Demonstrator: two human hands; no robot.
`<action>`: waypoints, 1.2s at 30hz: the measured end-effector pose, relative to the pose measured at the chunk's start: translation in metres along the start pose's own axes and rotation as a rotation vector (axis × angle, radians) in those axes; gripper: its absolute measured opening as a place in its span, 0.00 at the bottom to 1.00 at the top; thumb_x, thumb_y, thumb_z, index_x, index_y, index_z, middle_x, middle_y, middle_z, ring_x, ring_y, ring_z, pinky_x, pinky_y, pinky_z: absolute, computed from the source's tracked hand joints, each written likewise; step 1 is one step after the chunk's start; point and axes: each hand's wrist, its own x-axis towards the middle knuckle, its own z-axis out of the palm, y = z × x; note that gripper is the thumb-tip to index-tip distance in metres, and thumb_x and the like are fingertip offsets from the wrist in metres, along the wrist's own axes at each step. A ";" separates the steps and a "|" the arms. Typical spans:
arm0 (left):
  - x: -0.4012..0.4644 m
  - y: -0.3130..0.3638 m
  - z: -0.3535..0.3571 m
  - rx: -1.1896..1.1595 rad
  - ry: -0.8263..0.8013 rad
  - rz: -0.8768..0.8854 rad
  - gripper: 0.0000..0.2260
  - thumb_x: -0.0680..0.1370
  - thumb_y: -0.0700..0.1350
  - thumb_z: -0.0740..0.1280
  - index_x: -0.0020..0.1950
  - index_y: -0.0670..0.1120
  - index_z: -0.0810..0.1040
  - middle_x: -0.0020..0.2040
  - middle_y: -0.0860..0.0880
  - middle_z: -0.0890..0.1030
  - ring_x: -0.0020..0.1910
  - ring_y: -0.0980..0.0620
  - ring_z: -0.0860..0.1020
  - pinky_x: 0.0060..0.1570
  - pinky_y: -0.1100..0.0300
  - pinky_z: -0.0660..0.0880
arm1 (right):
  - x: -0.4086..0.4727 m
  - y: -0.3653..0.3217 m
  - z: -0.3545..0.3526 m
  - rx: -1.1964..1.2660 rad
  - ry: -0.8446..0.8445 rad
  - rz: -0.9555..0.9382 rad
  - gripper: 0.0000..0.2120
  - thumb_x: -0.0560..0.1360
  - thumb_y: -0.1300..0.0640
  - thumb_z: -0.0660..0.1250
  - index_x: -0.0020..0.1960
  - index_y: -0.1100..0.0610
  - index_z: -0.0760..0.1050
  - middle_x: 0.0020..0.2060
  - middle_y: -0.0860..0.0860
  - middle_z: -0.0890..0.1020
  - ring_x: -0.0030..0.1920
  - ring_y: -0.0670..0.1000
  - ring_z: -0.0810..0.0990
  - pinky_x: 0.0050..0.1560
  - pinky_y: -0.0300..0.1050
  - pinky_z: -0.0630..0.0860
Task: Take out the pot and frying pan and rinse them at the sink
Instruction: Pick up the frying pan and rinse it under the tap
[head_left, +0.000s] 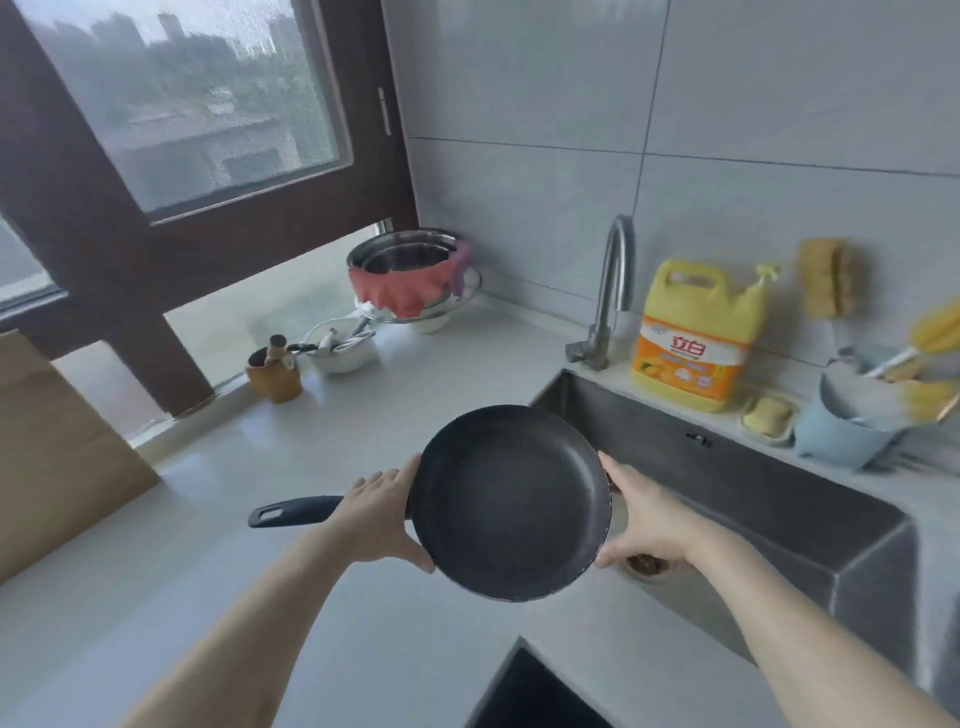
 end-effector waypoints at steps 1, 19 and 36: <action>0.020 0.017 0.001 0.004 -0.007 0.027 0.54 0.56 0.63 0.77 0.74 0.59 0.51 0.57 0.55 0.75 0.62 0.49 0.71 0.56 0.56 0.63 | -0.002 0.015 -0.016 -0.011 0.015 0.013 0.64 0.56 0.47 0.83 0.79 0.44 0.44 0.74 0.42 0.60 0.74 0.44 0.58 0.73 0.45 0.59; 0.211 0.178 0.054 0.124 -0.188 0.342 0.55 0.52 0.67 0.76 0.73 0.59 0.53 0.53 0.55 0.74 0.60 0.47 0.73 0.63 0.49 0.68 | -0.035 0.173 -0.095 0.086 0.138 0.400 0.68 0.50 0.41 0.82 0.80 0.46 0.45 0.73 0.46 0.65 0.73 0.46 0.64 0.73 0.49 0.64; 0.274 0.179 0.200 0.117 -0.347 0.325 0.63 0.56 0.63 0.78 0.79 0.55 0.42 0.55 0.54 0.72 0.58 0.49 0.71 0.61 0.55 0.64 | -0.014 0.286 -0.026 0.280 0.092 0.592 0.69 0.49 0.48 0.81 0.77 0.35 0.41 0.73 0.42 0.62 0.71 0.46 0.66 0.67 0.50 0.72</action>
